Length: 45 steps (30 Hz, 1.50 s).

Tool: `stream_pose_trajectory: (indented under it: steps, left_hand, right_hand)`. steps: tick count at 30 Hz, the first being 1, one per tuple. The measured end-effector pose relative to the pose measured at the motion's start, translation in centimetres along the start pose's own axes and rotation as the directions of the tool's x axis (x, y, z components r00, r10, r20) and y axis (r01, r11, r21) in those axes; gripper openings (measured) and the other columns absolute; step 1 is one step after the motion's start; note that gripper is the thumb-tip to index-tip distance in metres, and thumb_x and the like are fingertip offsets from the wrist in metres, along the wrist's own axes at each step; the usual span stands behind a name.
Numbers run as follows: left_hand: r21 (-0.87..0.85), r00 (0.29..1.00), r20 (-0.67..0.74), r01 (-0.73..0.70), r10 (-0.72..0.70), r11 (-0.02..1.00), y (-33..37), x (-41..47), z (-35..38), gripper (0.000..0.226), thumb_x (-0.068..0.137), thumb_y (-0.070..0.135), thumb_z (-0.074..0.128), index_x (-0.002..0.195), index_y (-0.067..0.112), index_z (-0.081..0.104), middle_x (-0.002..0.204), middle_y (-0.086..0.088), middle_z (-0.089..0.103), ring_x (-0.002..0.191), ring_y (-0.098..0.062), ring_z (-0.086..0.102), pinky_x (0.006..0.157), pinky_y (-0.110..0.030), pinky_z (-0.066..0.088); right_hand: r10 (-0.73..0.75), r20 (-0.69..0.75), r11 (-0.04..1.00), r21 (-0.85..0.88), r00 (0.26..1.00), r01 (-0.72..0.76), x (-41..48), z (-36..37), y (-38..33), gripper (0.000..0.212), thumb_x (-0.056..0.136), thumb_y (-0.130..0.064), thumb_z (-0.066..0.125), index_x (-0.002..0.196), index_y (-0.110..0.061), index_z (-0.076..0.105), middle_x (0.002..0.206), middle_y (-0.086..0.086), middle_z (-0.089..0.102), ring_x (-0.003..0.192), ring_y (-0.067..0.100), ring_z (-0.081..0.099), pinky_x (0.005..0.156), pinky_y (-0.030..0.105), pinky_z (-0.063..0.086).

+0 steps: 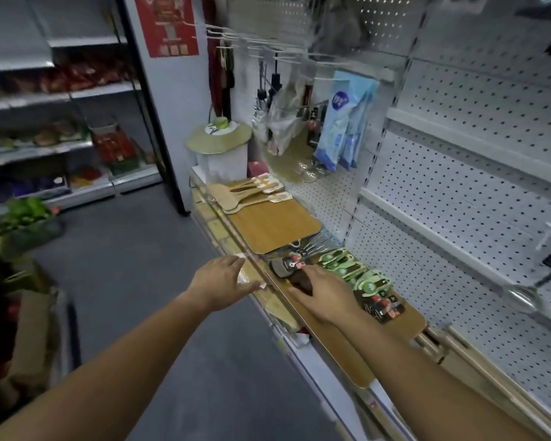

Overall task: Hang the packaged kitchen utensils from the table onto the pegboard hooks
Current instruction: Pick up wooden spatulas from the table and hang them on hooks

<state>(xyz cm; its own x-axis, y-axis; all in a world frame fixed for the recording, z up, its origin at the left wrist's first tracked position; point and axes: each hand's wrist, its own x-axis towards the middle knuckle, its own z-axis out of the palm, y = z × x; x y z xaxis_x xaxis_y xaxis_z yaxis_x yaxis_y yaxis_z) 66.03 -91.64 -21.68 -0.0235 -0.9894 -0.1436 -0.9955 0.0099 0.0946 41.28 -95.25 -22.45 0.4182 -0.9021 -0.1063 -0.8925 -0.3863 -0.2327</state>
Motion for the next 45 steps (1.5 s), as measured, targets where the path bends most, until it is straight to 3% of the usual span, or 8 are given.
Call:
stream_pose_trajectory:
  steps: [8, 14, 24, 34, 45]
  left_hand:
    - [0.020, 0.997, 0.043, 0.062, -0.063, 0.998, -6.6, 10.8, -0.4, 0.087, 0.087, 0.078, 0.028, 0.152, 0.019, 0.031, 0.158, -0.001, 0.033, 0.144, -0.020, 0.031, 0.117, -0.036, 0.027]
    - [0.050, 0.997, 0.024, 0.069, -0.070, 0.996, -10.5, 18.1, -2.8, 0.085, 0.089, 0.076, 0.030, 0.151, 0.017, 0.031, 0.157, -0.003, 0.034, 0.144, -0.021, 0.032, 0.117, -0.036, 0.025]
    - [0.011, 0.999, 0.013, 0.041, -0.041, 0.999, -21.1, 30.0, -3.0, 0.086, 0.089, 0.076, 0.028, 0.152, 0.016, 0.030, 0.157, -0.003, 0.033, 0.144, -0.020, 0.031, 0.118, -0.035, 0.024]
    - [-0.081, 0.992, 0.083, -0.087, 0.093, 0.993, -35.3, 42.1, -0.7, 0.085, 0.089, 0.074, 0.030, 0.153, 0.018, 0.028, 0.158, -0.001, 0.031, 0.144, -0.020, 0.031, 0.115, -0.036, 0.030]
    - [-0.066, 0.940, 0.219, -0.254, 0.262, 0.965, -39.7, 53.5, 5.1, 0.077, 0.093, 0.066, 0.040, 0.151, 0.016, 0.030, 0.154, -0.005, 0.037, 0.142, -0.024, 0.033, 0.114, -0.037, 0.028]
  right_hand:
    - [-0.031, 0.035, 0.999, 0.045, 0.999, 0.030, 13.6, 0.5, -1.3, 0.072, 0.095, -0.066, 0.044, 0.147, -0.017, 0.043, 0.148, 0.003, 0.050, 0.135, 0.022, 0.047, 0.111, 0.036, 0.037]
    - [-0.051, 0.073, 0.995, 0.095, 0.996, 0.044, 23.7, 0.4, -2.6, 0.083, 0.092, -0.073, 0.042, 0.154, -0.019, 0.032, 0.158, 0.002, 0.040, 0.144, 0.023, 0.038, 0.119, 0.040, 0.028]
    - [-0.029, 0.083, 0.999, 0.018, 0.996, 0.027, 38.8, 0.8, -6.5, 0.085, 0.092, -0.072, 0.040, 0.156, -0.017, 0.029, 0.160, 0.004, 0.034, 0.148, 0.022, 0.030, 0.121, 0.039, 0.021]
    - [0.218, 0.127, 0.974, 0.031, 0.968, -0.224, 50.1, 5.9, -13.7, 0.081, 0.096, -0.067, 0.038, 0.156, -0.014, 0.028, 0.160, 0.006, 0.034, 0.148, 0.022, 0.028, 0.122, 0.036, 0.017]
    - [0.476, 0.185, 0.849, 0.158, 0.860, -0.504, 58.3, 13.4, -13.0, 0.077, 0.098, -0.061, 0.041, 0.156, -0.012, 0.028, 0.160, 0.008, 0.034, 0.145, 0.025, 0.034, 0.117, 0.034, 0.027]
